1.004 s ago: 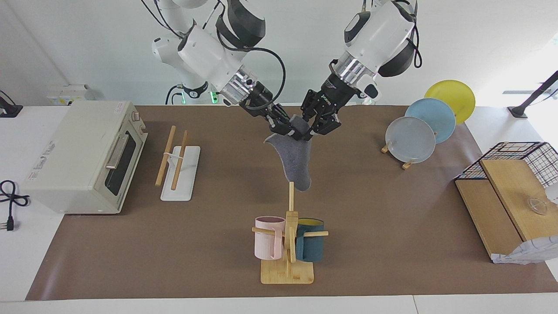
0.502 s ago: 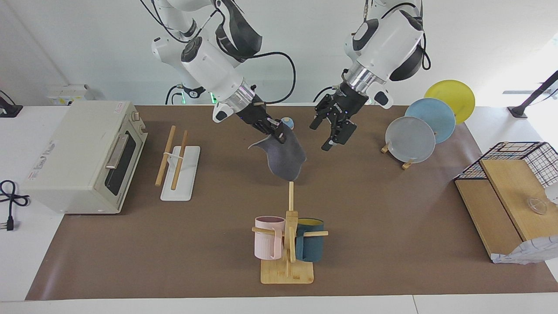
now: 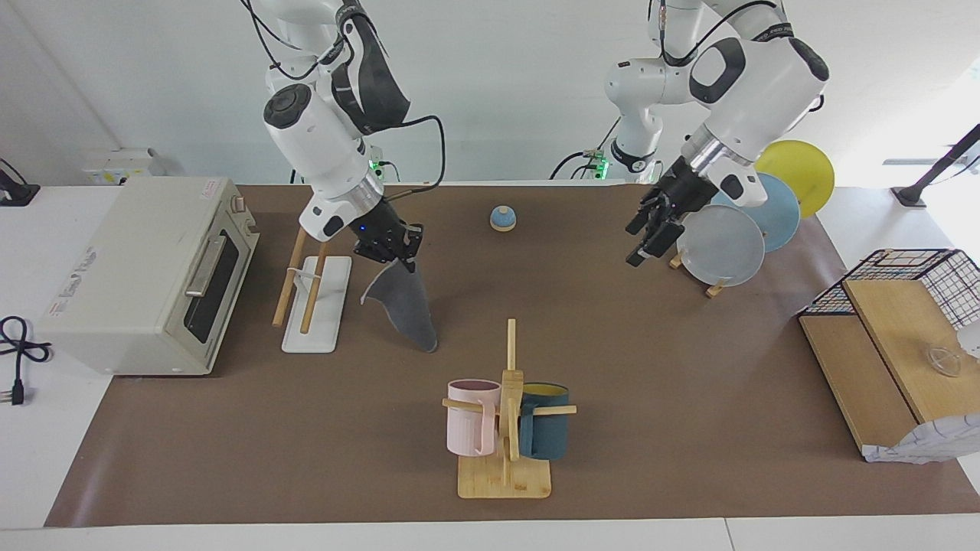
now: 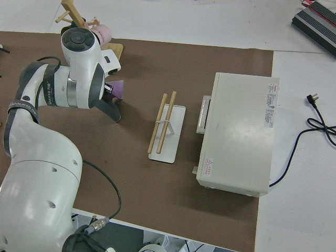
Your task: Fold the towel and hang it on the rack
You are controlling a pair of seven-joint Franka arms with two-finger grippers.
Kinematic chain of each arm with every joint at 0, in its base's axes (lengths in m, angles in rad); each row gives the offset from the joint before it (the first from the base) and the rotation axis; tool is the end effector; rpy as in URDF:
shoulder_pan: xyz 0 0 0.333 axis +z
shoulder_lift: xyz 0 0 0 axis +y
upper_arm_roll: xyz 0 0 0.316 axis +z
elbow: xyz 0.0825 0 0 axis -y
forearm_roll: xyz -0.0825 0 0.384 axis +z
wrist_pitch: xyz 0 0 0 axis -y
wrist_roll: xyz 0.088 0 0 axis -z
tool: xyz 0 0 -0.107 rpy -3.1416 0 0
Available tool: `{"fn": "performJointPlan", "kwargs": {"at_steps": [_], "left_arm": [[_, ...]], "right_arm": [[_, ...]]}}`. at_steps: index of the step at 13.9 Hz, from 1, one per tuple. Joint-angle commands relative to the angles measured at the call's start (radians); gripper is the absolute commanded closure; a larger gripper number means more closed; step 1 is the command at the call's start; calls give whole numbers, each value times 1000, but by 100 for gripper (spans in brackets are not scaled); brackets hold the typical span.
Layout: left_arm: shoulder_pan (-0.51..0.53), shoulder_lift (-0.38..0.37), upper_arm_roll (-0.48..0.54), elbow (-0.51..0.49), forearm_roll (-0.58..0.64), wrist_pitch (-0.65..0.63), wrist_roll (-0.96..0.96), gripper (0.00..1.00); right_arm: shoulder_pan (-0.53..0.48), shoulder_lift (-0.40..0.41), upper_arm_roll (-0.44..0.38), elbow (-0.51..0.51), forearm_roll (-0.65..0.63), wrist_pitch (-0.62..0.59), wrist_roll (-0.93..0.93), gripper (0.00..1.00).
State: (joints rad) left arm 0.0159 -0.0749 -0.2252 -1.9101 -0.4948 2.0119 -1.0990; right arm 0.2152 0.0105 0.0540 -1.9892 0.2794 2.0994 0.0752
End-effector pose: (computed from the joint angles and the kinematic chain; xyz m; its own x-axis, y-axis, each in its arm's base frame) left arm 0.5399 -0.1467 0.5490 0.5057 0.7943 -0.3368 0.8554 -0.4108 0.3154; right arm 0.5444 0.1638 0.4674 0.9965 0.0561 0.0626 0.0704 -0.9639 -0.2568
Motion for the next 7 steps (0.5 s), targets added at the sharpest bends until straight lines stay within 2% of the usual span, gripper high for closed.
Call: {"fn": "performJointPlan", "kwargs": {"at_steps": [1, 3, 7], "left_arm": [[105, -34, -5, -26, 57, -65, 259, 0], [140, -32, -3, -23, 100, -68, 381, 0], [162, -25, 0, 12, 269, -137, 638, 0]], "right_arm": [[-39, -32, 12, -26, -113, -41, -118, 100], [-71, -34, 10, -26, -141, -73, -181, 100], [-129, -43, 12, -28, -258, -131, -323, 100]]}}
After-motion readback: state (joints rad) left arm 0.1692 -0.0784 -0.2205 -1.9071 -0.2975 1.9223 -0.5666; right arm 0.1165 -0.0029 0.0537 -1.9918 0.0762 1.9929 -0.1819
